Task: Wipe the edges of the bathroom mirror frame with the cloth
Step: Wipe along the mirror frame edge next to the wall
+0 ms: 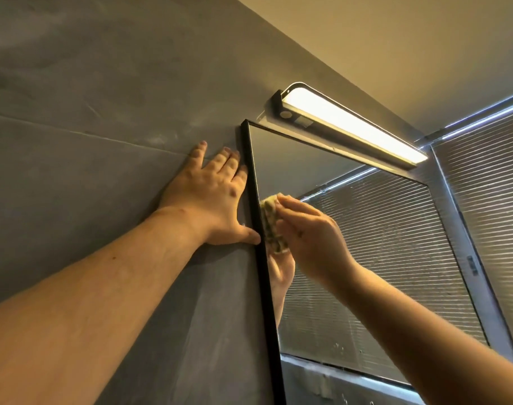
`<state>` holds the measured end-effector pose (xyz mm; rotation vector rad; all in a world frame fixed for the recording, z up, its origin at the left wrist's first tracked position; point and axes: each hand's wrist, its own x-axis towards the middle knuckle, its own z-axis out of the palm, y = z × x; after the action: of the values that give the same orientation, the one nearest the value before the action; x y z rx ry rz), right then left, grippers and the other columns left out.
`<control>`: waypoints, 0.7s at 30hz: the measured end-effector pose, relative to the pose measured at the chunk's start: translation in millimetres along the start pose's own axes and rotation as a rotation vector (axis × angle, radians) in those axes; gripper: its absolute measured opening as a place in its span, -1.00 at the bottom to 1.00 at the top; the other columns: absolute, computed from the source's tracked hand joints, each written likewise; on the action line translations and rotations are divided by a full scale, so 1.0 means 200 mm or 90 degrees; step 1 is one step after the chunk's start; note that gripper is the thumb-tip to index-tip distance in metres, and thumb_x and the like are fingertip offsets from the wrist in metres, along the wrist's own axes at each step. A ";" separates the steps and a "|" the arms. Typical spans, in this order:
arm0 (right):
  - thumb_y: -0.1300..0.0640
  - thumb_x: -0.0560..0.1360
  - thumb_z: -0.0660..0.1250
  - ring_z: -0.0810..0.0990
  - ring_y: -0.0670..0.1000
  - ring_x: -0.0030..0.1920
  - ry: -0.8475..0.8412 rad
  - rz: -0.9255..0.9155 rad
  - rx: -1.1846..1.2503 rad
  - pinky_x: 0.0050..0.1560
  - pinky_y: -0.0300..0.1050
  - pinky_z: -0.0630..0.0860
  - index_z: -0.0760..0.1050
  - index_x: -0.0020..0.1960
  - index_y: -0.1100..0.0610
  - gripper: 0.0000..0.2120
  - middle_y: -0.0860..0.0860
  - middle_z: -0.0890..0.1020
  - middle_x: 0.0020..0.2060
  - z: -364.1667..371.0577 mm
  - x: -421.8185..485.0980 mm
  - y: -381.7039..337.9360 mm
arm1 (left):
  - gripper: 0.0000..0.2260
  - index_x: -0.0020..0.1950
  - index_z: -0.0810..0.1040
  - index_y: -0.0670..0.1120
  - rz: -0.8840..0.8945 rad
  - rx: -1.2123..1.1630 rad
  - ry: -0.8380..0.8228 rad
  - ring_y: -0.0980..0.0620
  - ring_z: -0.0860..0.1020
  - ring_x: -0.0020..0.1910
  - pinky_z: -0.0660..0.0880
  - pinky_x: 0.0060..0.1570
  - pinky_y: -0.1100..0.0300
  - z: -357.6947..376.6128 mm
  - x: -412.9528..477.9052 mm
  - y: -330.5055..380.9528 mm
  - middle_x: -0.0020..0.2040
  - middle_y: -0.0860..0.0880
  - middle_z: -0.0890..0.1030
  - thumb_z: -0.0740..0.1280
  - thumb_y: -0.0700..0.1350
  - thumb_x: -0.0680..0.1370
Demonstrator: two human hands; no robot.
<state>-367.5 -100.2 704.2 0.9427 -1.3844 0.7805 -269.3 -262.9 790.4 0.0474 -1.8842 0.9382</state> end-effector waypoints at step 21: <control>0.19 0.57 0.23 0.34 0.12 0.48 -0.055 0.005 -0.044 0.52 -0.11 0.17 0.43 0.42 0.23 -0.57 0.15 0.42 0.44 0.04 0.06 -0.01 | -0.05 0.59 0.01 -0.07 0.005 -0.050 0.004 -0.07 -0.07 0.58 -0.17 0.52 -0.14 0.02 -0.22 0.16 0.61 -0.10 0.00 0.12 0.49 0.39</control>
<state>-368.6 -110.1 716.2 0.9262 -1.4813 0.7007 -263.6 -257.2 736.7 -0.0101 -1.9144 0.8681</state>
